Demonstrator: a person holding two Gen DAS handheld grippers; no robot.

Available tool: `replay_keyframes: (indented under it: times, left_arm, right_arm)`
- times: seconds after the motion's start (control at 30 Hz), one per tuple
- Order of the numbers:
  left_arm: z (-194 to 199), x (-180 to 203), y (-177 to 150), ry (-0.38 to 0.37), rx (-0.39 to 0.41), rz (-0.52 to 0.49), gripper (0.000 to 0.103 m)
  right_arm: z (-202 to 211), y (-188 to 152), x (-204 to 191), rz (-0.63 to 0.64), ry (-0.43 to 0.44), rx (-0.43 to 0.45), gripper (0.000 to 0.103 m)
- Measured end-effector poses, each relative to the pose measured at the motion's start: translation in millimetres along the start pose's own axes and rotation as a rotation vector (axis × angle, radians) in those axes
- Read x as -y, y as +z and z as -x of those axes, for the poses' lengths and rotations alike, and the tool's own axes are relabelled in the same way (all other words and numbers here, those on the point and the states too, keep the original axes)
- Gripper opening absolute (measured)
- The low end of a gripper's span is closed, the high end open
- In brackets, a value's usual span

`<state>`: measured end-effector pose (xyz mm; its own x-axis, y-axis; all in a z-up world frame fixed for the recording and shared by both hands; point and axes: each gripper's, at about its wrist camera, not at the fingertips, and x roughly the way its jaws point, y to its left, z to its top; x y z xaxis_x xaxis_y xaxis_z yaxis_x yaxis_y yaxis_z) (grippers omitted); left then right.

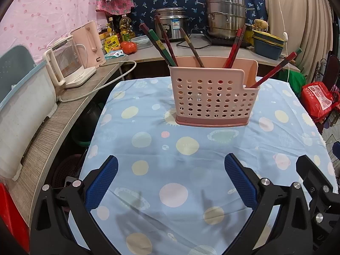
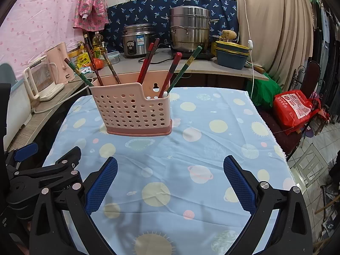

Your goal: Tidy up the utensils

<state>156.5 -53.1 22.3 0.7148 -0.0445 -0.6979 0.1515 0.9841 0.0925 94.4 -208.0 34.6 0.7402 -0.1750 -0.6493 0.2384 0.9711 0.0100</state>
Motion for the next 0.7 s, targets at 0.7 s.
replay_keyframes:
  times: [0.7]
  left_arm:
    - [-3.2,-10.1,0.7,0.025,-0.008,0.016,0.096]
  right_arm:
    - [-9.9,1.3,15.9,-0.026,-0.024,-0.01,0.096]
